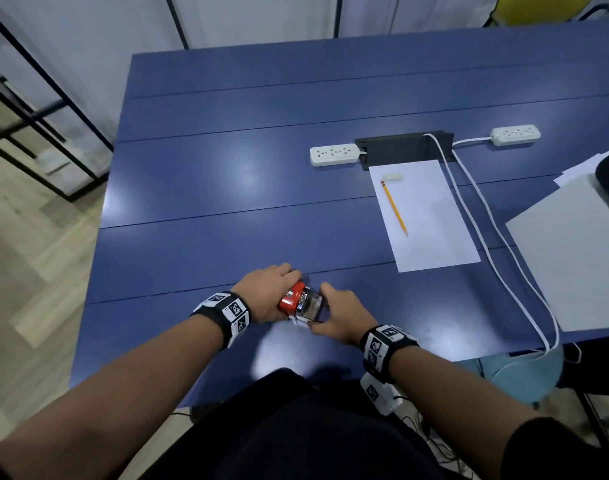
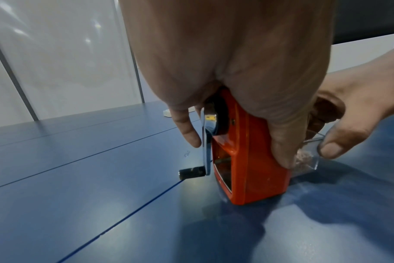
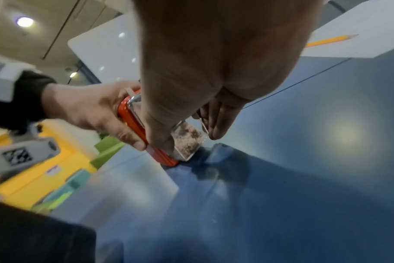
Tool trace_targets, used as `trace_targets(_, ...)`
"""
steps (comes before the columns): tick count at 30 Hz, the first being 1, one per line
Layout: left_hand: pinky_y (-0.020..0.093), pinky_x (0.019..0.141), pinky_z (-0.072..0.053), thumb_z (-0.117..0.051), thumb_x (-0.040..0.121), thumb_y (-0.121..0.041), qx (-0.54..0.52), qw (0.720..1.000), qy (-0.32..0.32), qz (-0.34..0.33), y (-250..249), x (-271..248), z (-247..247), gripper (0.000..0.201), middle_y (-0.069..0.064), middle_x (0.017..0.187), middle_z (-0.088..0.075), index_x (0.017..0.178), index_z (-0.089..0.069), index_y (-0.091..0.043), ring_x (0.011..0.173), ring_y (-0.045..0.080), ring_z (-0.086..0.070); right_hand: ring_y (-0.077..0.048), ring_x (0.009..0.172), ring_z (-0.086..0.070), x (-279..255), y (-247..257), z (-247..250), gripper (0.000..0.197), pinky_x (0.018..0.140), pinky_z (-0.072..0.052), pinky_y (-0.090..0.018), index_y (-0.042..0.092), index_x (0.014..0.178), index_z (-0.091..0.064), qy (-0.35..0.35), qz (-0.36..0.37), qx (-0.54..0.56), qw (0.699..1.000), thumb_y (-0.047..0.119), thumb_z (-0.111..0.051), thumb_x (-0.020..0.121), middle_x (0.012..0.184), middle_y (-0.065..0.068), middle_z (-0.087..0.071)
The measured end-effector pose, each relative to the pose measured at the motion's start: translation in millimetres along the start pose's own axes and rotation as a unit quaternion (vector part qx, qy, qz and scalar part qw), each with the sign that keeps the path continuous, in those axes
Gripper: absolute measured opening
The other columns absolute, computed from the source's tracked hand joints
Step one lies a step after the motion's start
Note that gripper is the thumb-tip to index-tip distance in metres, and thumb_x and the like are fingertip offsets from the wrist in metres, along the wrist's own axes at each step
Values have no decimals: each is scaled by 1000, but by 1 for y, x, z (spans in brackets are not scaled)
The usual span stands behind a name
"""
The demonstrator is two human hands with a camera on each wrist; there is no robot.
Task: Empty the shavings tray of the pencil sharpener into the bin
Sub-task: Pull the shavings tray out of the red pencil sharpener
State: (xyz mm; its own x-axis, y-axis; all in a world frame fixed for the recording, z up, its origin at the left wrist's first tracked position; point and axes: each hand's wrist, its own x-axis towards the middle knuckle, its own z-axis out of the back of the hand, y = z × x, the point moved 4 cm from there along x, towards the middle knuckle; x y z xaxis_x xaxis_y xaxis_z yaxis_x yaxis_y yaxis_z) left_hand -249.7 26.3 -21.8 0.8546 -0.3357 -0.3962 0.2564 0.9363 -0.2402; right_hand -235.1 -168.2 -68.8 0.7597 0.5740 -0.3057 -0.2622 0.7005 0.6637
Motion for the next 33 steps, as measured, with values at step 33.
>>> trace_targets(33, 43, 84, -55, -82, 64, -57, 19, 1000, -15, 2, -1, 11, 14, 81, 0, 119, -58, 133, -50, -28, 103, 29, -65, -29, 107, -65, -49, -33, 13, 53, 89, -53, -41, 16, 125, -60, 15, -16, -83, 996, 41, -76, 81, 117, -6, -69)
